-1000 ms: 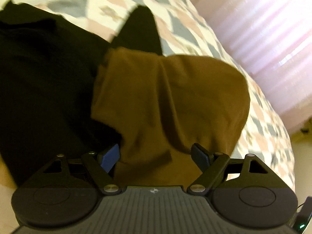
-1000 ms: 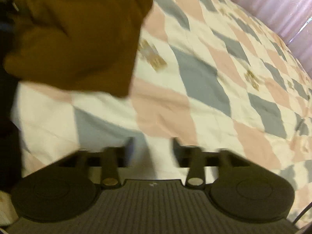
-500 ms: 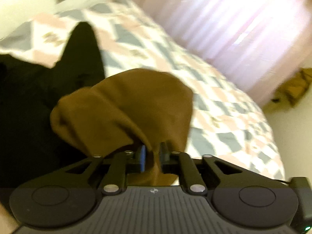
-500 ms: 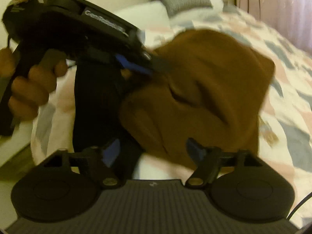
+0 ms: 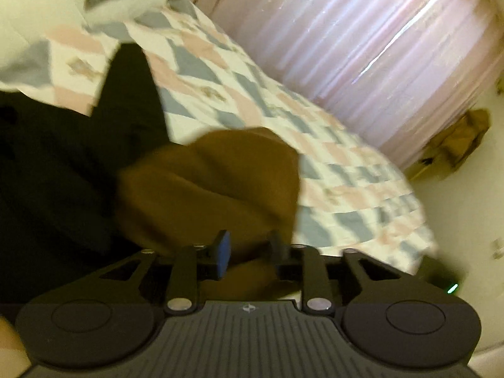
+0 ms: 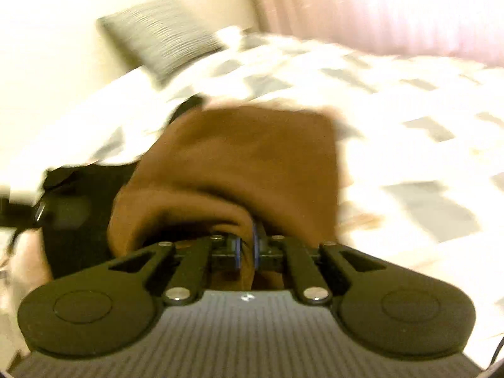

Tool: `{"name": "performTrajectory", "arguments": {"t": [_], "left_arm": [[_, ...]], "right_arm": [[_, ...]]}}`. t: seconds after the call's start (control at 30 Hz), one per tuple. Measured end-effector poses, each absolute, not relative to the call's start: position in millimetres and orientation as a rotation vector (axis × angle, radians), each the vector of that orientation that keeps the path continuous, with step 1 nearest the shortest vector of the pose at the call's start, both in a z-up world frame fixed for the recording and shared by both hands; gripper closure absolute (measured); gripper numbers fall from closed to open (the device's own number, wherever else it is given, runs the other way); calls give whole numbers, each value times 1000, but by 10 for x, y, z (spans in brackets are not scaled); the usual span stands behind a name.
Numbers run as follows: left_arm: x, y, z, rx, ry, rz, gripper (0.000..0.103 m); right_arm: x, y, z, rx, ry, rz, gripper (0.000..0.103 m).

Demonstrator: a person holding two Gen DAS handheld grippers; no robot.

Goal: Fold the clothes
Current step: 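Grasp the brown sweater with the left gripper while the right gripper grasps it too, then lift the brown sweater with both grippers and shake it out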

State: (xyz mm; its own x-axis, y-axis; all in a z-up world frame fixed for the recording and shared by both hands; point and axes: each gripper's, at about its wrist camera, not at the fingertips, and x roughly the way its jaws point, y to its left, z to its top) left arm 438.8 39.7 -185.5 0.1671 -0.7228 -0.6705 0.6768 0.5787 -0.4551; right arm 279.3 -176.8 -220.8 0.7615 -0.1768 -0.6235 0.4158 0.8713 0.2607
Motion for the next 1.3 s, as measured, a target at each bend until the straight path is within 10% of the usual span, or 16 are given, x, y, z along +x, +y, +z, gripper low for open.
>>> {"name": "performTrajectory", "arguments": {"t": [0.4,0.7,0.87,1.3], "left_arm": [[3558,-603,-2419,603,637,-1057,61],[3690,-897,-2434,585,480,-927,40],[3728,-1072,-2342,552,482,-1016,80],[2941,-729,-151,267,252,-1005,85]], "right_arm": [[2350,-2395,-2094,360,595,-445,96],[2193,-2624,-2214,368,620,-390,96],[1998,-2621,-2042,335,545,-355,96],[833,-2719,-192,124,159,-261,98]]}}
